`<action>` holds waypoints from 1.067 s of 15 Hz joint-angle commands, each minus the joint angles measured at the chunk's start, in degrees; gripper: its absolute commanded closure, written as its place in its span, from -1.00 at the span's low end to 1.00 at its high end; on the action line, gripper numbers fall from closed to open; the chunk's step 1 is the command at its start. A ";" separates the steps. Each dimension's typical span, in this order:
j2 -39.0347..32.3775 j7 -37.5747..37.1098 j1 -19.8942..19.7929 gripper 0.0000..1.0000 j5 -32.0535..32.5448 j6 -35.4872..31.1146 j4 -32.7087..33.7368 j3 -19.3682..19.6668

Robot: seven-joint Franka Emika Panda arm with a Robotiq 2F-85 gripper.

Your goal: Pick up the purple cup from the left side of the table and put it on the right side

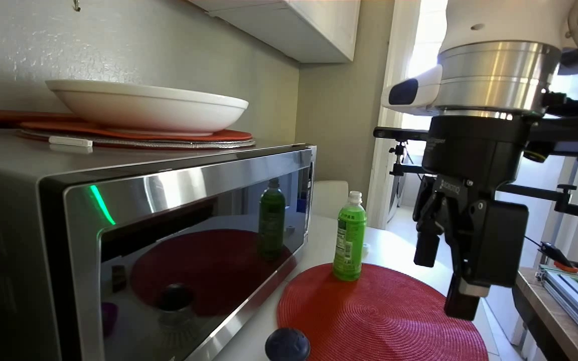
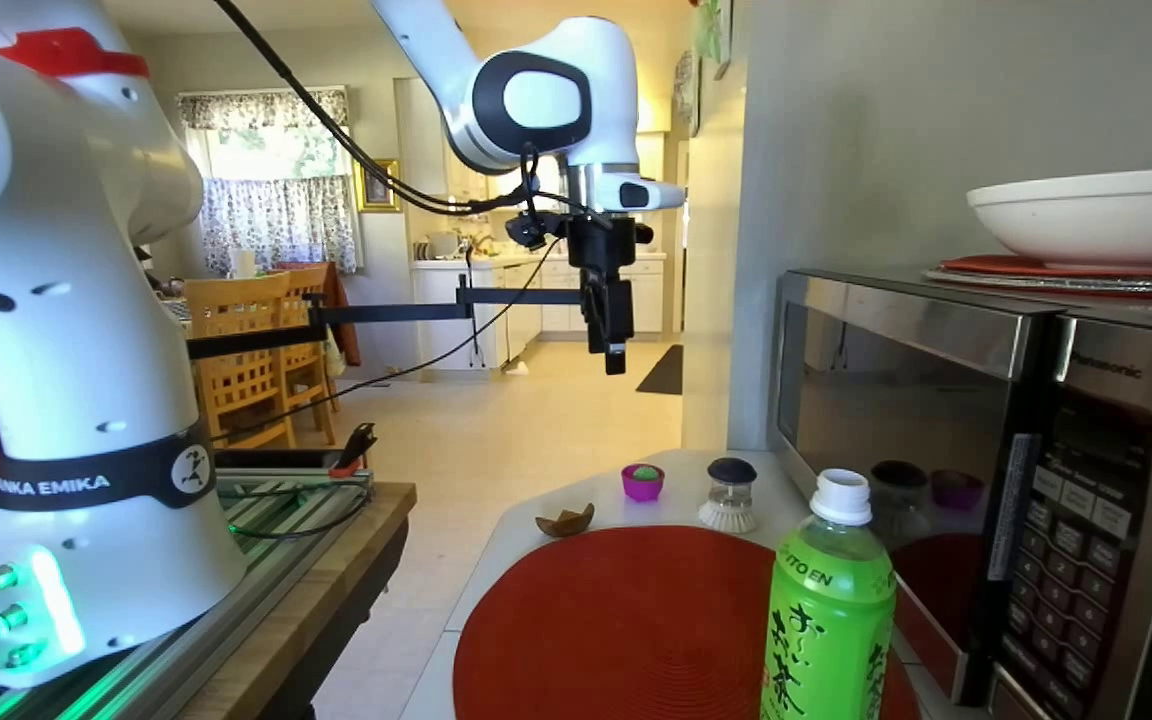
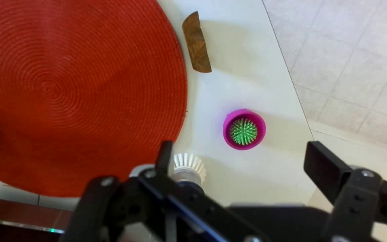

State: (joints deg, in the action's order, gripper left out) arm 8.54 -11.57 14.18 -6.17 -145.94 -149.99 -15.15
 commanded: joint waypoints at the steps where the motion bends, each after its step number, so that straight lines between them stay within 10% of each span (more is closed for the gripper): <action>1: 0.07 0.04 0.09 -1.00 -0.02 0.12 0.04 0.10; 16: -17.72 -10.85 3.01 -1.00 16.31 -10.91 4.65 -0.90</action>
State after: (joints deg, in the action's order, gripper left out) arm -5.29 -19.47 15.36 6.12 -155.17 -147.58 -18.02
